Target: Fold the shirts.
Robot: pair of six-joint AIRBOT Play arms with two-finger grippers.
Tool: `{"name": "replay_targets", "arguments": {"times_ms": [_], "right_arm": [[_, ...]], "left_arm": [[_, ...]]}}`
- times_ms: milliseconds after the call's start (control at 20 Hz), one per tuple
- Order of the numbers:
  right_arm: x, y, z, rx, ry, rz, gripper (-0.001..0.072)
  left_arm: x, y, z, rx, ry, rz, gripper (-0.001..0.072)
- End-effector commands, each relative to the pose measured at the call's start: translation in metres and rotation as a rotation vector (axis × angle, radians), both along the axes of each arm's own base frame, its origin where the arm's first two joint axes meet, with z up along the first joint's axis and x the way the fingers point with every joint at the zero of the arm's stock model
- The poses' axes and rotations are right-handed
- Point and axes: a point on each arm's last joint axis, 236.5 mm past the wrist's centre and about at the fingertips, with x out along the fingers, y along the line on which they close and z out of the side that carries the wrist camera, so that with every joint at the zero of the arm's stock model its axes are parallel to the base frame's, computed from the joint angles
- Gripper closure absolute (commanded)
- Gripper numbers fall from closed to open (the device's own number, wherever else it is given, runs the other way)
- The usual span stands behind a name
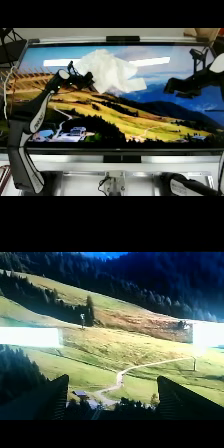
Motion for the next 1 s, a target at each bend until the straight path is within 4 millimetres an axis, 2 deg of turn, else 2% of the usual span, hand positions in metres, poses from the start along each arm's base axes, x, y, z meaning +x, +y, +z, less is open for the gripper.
{"name": "replay_targets", "arguments": {"times_ms": [0,50,100,150,200,300,400,450,500,550,600,650,700,750,850,950], "right_arm": [[0.005,0.001,0.001,0.002,-0.022,-0.001,0.0046],[0.007,0.000,0.002,0.000,-0.031,0.002,0.0046],[0.007,0.000,0.003,-0.001,-0.035,0.006,0.0046],[0.007,0.000,0.004,-0.005,-0.041,0.016,0.0047],[0.006,0.000,0.010,-0.016,-0.060,0.046,0.0046],[0.007,-0.002,0.039,-0.048,-0.131,0.087,0.0046],[0.008,-0.014,0.091,-0.111,-0.262,0.071,0.0047],[0.006,-0.022,0.122,-0.150,-0.342,0.056,0.0047],[0.000,-0.030,0.158,-0.190,-0.430,0.036,0.0046],[-0.010,-0.036,0.191,-0.223,-0.515,0.017,0.0047],[-0.022,-0.041,0.220,-0.250,-0.585,-0.001,0.0046],[-0.037,-0.045,0.244,-0.273,-0.648,-0.019,0.0046],[-0.051,-0.049,0.259,-0.292,-0.690,-0.033,0.0046],[-0.065,-0.053,0.270,-0.311,-0.718,-0.048,0.0046],[-0.084,-0.056,0.278,-0.324,-0.730,-0.062,0.0046],[-0.095,-0.055,0.266,-0.313,-0.669,-0.062,0.0046]], "left_arm": [[0.008,-0.004,0.047,-0.006,-0.124,-0.070,0.0652],[0.008,-0.003,0.081,0.006,-0.190,-0.116,0.0652],[0.005,-0.002,0.126,0.032,-0.290,-0.179,0.0652],[-0.006,-0.004,0.175,0.071,-0.404,-0.256,0.0653],[-0.025,-0.007,0.232,0.117,-0.536,-0.338,0.0653],[-0.085,-0.015,0.338,0.173,-0.753,-0.439,0.0653],[-0.159,-0.024,0.422,0.165,-0.888,-0.479,0.0653],[-0.198,-0.031,0.449,0.134,-0.912,-0.498,0.0653],[-0.231,-0.038,0.463,0.104,-0.913,-0.522,0.0653],[-0.259,-0.045,0.468,0.084,-0.896,-0.547,0.0653],[-0.282,-0.054,0.463,0.077,-0.866,-0.571,0.0653],[-0.299,-0.064,0.449,0.081,-0.821,-0.592,0.0653],[-0.312,-0.077,0.429,0.083,-0.763,-0.613,0.0653],[-0.324,-0.094,0.402,0.079,-0.693,-0.639,0.0653],[-0.349,-0.139,0.344,0.035,-0.565,-0.699,0.0653],[-0.372,-0.183,0.281,-0.015,-0.456,-0.704,0.0652]]}}
